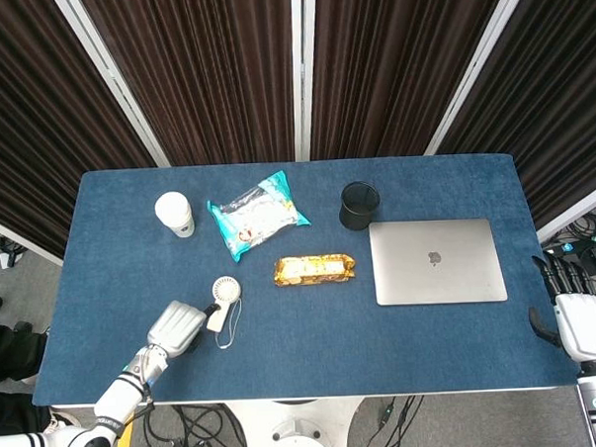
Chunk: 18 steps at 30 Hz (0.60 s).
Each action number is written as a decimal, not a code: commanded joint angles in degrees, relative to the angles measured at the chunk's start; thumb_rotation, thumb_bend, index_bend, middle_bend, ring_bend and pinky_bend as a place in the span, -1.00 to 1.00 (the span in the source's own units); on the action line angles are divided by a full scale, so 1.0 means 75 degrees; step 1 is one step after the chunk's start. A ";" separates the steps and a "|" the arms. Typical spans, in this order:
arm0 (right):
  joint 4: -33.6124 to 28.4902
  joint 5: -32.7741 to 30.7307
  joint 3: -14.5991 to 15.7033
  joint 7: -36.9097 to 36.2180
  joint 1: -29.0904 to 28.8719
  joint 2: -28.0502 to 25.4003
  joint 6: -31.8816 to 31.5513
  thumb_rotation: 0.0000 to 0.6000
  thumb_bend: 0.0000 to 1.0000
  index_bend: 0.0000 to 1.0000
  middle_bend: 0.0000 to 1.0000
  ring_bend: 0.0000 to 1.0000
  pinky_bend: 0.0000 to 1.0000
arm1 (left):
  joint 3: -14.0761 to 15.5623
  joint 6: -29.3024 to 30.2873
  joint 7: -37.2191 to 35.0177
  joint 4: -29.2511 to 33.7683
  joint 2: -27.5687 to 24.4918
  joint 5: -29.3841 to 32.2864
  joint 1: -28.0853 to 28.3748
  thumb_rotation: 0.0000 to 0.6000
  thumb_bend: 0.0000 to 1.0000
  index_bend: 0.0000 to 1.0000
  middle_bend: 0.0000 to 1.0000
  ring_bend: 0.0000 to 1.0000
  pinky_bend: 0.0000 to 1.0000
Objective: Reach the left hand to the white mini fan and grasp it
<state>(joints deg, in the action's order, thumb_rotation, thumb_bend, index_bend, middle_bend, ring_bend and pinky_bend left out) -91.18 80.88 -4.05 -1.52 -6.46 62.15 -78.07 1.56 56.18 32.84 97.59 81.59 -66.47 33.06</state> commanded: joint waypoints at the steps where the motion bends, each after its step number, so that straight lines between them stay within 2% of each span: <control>1: -0.0026 0.0029 0.0001 -0.0003 0.0014 -0.0018 -0.0037 1.00 -0.25 -1.00 -1.00 -1.00 -1.00 | -0.0052 0.0240 -0.0136 0.0237 -0.0214 -0.0202 -0.0069 1.00 -0.01 -0.59 0.83 0.77 0.70; 9: -0.0071 0.0071 0.0040 -0.0057 0.0017 -0.0032 -0.0013 1.00 -0.25 -1.00 -1.00 -1.00 -1.00 | -0.0230 0.1047 -0.0695 0.0672 -0.0809 -0.0721 -0.0374 1.00 -0.01 -0.59 0.83 0.77 0.70; 14: -0.0065 0.0117 0.0044 -0.0103 0.0047 -0.0040 -0.0090 1.00 -0.25 -1.00 -1.00 -1.00 -1.00 | -0.0405 0.2324 -0.1672 0.0195 -0.0910 -0.1442 -0.0961 1.00 -0.01 -0.59 0.82 0.77 0.70; 16: -0.0033 0.0152 0.0053 -0.0149 0.0055 -0.0032 -0.0113 1.00 -0.25 -1.00 -1.00 -1.00 -1.00 | -0.0470 0.2897 -0.2143 -0.0173 -0.0877 -0.1740 -0.1222 1.00 -0.02 -0.59 0.74 0.72 0.67; 18: 0.0020 0.0208 0.0068 -0.0194 0.0063 -0.0017 -0.0144 1.00 -0.25 -1.00 -1.00 -1.00 -1.00 | -0.0517 0.3405 -0.2686 -0.0595 -0.0907 -0.1963 -0.1493 1.00 -0.08 -0.61 0.54 0.55 0.57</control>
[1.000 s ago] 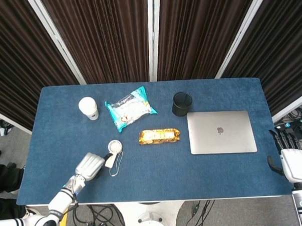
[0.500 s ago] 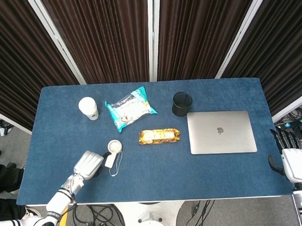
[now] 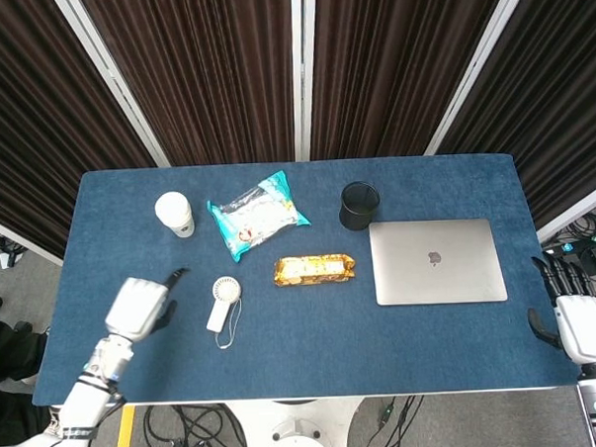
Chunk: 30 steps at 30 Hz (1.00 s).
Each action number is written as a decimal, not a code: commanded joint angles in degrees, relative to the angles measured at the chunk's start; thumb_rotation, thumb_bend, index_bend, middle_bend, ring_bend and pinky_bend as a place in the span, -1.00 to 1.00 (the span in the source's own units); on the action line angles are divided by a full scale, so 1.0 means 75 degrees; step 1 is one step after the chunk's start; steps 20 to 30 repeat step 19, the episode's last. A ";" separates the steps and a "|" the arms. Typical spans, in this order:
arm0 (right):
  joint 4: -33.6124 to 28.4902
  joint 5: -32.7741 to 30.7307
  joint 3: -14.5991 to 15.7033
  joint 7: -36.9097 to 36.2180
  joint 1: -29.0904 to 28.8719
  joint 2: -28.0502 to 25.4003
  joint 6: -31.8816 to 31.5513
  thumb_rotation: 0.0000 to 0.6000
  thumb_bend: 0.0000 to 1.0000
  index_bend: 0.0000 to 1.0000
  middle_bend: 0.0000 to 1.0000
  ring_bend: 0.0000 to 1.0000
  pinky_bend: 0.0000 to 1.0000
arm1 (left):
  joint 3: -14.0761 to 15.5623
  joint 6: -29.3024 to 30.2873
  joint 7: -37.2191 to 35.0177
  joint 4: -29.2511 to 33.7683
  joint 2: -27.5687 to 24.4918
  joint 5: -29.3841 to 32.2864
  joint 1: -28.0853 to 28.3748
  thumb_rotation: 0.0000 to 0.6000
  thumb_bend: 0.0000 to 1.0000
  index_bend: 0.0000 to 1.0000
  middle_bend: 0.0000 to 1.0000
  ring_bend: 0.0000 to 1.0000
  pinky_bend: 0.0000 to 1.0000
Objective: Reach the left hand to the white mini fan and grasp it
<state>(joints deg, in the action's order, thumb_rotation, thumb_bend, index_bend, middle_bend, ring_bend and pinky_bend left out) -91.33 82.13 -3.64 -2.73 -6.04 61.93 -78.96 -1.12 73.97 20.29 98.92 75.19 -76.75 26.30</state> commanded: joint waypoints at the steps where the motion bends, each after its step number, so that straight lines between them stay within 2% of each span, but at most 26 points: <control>1: 0.0060 0.0066 0.0017 -0.0046 0.0008 0.0019 -0.0037 1.00 -0.25 -1.00 -1.00 -1.00 -1.00 | -0.0181 0.1170 -0.1173 -0.0899 -0.0096 -0.0605 -0.0690 1.00 -0.13 -0.63 0.38 0.36 0.47; 3: 0.0099 0.0111 0.0020 -0.0067 0.0013 0.0038 -0.0077 1.00 -0.25 -1.00 -1.00 -1.00 -1.00 | -0.0239 0.1397 -0.1310 -0.1094 -0.0226 -0.0476 -0.0913 1.00 -0.31 -0.68 -0.07 -0.20 0.12; 5: 0.0122 0.0158 0.0020 -0.0083 0.0018 0.0052 -0.0124 1.00 -0.25 -1.00 -1.00 -1.00 -1.00 | -0.0313 0.1756 -0.1375 -0.1264 -0.0294 -0.0440 -0.1150 1.00 -0.51 -0.73 -0.62 -0.75 -0.39; 6: 0.0130 0.0182 0.0019 -0.0089 0.0021 0.0052 -0.0148 1.00 -0.25 -1.00 -1.00 -1.00 -1.00 | -0.0328 0.1912 -0.1444 -0.1329 -0.0312 -0.0461 -0.1254 1.00 -0.65 -0.75 -0.87 -0.93 -0.63; 7: 0.0138 0.0203 0.0019 -0.0092 0.0026 0.0051 -0.0175 1.00 -0.25 -1.00 -1.00 -1.00 -1.00 | -0.0322 0.2020 -0.1509 -0.1357 -0.0344 -0.0466 -0.1353 1.00 -0.78 -0.76 -0.98 -1.00 -0.77; 8: 0.0140 0.0219 0.0014 -0.0094 0.0033 0.0047 -0.0208 1.00 -0.25 -1.00 -1.00 -1.00 -1.00 | -0.0300 0.2107 -0.1550 -0.1343 -0.0413 -0.0454 -0.1473 1.00 -0.88 -0.76 -1.00 -1.00 -0.83; 11: 0.0115 0.0238 -0.0012 -0.0121 0.0056 0.0037 -0.0296 1.00 -0.25 -1.00 -1.00 -1.00 -1.00 | -0.0206 0.2276 -0.1492 -0.1242 -0.0618 -0.0534 -0.1709 1.00 -1.00 -0.76 -1.00 -1.00 -0.90; 19: 0.0287 0.0346 0.0043 -0.0207 0.0131 0.0141 -0.0434 1.00 -0.26 -1.00 -1.00 -1.00 -1.00 | 0.0012 0.2185 -0.1273 -0.1139 -0.0930 -0.0543 -0.2081 1.00 -1.00 -0.76 -1.00 -1.00 -0.91; 30: 0.0287 0.0346 0.0043 -0.0207 0.0131 0.0141 -0.0434 1.00 -0.26 -1.00 -1.00 -1.00 -1.00 | 0.0012 0.2185 -0.1273 -0.1139 -0.0930 -0.0543 -0.2081 1.00 -1.00 -0.76 -1.00 -1.00 -0.91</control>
